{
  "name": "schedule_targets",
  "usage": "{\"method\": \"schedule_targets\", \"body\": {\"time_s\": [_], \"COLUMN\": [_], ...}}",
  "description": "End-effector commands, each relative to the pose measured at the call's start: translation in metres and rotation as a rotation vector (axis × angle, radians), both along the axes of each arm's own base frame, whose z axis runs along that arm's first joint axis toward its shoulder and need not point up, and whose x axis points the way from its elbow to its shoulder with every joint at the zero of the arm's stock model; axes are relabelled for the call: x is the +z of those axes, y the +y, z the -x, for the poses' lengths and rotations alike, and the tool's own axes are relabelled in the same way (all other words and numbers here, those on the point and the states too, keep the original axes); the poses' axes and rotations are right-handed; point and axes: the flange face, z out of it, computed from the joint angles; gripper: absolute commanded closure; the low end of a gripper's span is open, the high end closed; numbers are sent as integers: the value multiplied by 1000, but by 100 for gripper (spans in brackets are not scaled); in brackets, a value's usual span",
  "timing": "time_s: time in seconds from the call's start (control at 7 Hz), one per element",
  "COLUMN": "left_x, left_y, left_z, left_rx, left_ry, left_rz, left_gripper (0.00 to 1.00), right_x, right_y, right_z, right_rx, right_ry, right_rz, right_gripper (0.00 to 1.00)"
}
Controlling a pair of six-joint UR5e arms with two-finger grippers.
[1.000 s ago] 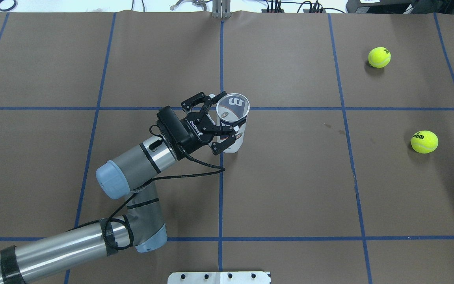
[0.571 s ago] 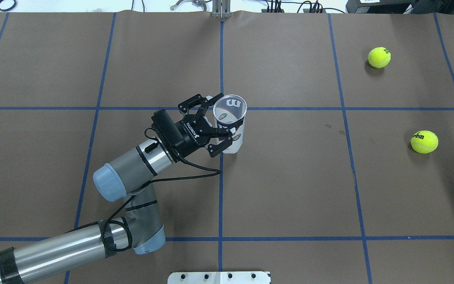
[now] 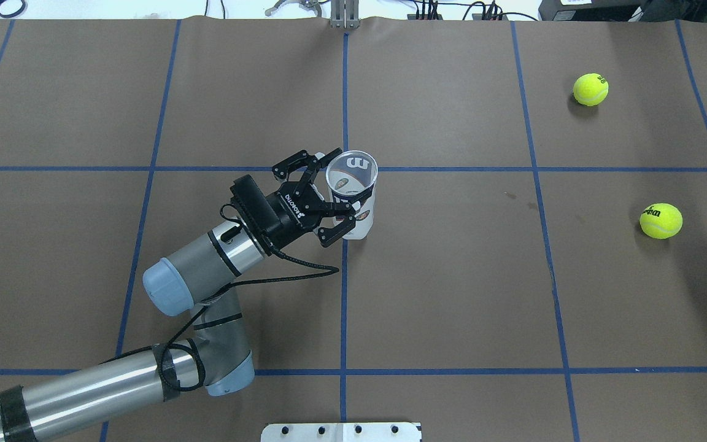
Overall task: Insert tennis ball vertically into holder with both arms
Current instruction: 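Grasp the nearer yellow tennis ball with the right gripper while left holds can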
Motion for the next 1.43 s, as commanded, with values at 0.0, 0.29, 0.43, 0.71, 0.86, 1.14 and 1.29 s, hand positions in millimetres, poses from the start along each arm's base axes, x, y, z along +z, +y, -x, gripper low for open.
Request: {"method": "schedule_targets", "body": {"time_s": [0.0, 0.29, 0.43, 0.71, 0.86, 1.14, 1.29], "left_x": [3, 6, 6, 7, 6, 6, 6], "left_y": [1, 1, 2, 1, 1, 1, 1], "left_z": [-1, -3, -3, -3, -3, -3, -3], "left_rx": [1, 1, 3, 1, 1, 1, 1], "left_ry": [3, -2, -2, -4, -4, -3, -2], "left_rz": [-3, 0, 0, 0, 0, 0, 0], "left_gripper": [30, 28, 28, 28, 28, 28, 27], "right_x": [-1, -7, -20, -26, -23, -15, -9], "right_y": [0, 0, -1, 8, 11, 16, 17], "right_z": [6, 20, 53, 108, 121, 142, 150], "right_rx": [-11, 9, 58, 74, 63, 51, 46], "right_ry": [-1, -13, -29, 2, 28, 80, 107], "right_rz": [-6, 43, 156, 266, 261, 254, 248], "right_gripper": [0, 1, 1, 1, 1, 1, 1]}}
